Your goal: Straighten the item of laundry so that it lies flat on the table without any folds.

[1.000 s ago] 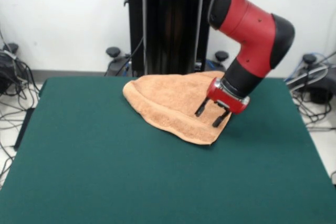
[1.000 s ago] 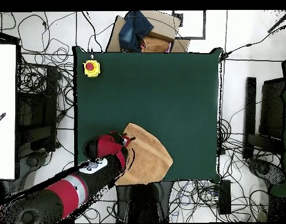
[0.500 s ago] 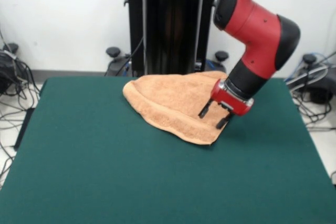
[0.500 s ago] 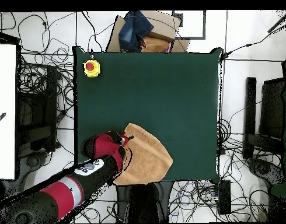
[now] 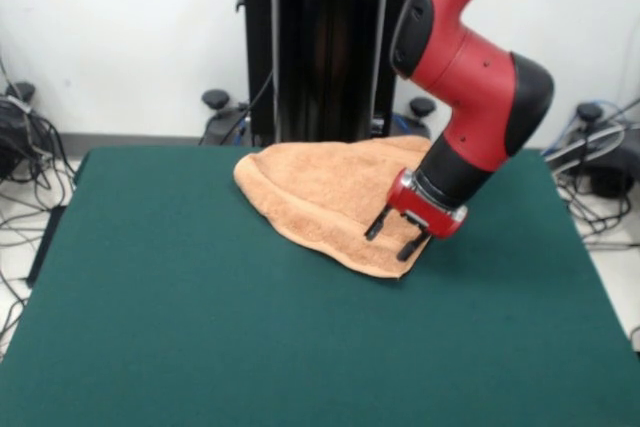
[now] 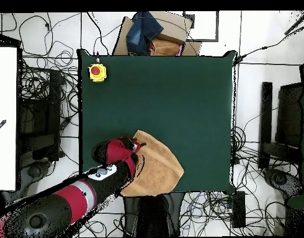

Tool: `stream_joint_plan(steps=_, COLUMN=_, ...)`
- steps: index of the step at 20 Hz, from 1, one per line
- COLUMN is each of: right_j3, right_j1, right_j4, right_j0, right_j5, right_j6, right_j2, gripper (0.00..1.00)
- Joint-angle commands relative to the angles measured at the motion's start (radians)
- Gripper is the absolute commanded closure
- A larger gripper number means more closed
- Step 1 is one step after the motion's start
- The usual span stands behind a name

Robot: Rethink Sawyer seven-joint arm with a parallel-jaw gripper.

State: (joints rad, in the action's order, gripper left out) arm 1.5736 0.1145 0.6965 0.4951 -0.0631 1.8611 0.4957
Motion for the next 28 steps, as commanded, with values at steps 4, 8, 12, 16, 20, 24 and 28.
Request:
stream_joint_plan(steps=4, right_j3=-0.139, right_j1=0.051, right_j4=0.082, right_j0=-0.015, right_j5=-0.045, right_j6=0.245, right_j2=-0.066, gripper=0.00)
stream_joint_plan(steps=8, right_j3=-0.141, right_j1=0.052, right_j4=0.090, right_j0=-0.009, right_j5=-0.053, right_j6=0.251, right_j2=-0.064, gripper=0.00)
stream_joint_plan(steps=12, right_j3=-0.142, right_j1=0.047, right_j4=0.094, right_j0=-0.002, right_j5=-0.070, right_j6=0.254, right_j2=-0.056, gripper=0.00)
stream_joint_plan(steps=16, right_j3=-0.151, right_j1=0.048, right_j4=0.101, right_j0=0.004, right_j5=-0.083, right_j6=0.259, right_j2=-0.050, gripper=0.00)
stream_joint_plan(steps=20, right_j3=-0.161, right_j1=0.050, right_j4=0.105, right_j0=0.000, right_j5=-0.078, right_j6=0.253, right_j2=-0.053, gripper=0.00)
stream_joint_plan(steps=24, right_j3=-0.164, right_j1=0.043, right_j4=0.099, right_j0=0.005, right_j5=-0.104, right_j6=0.249, right_j2=-0.042, gripper=0.00)
stream_joint_plan(steps=28, right_j3=-0.171, right_j1=0.035, right_j4=0.078, right_j0=0.015, right_j5=-0.168, right_j6=0.243, right_j2=-0.005, gripper=0.00)
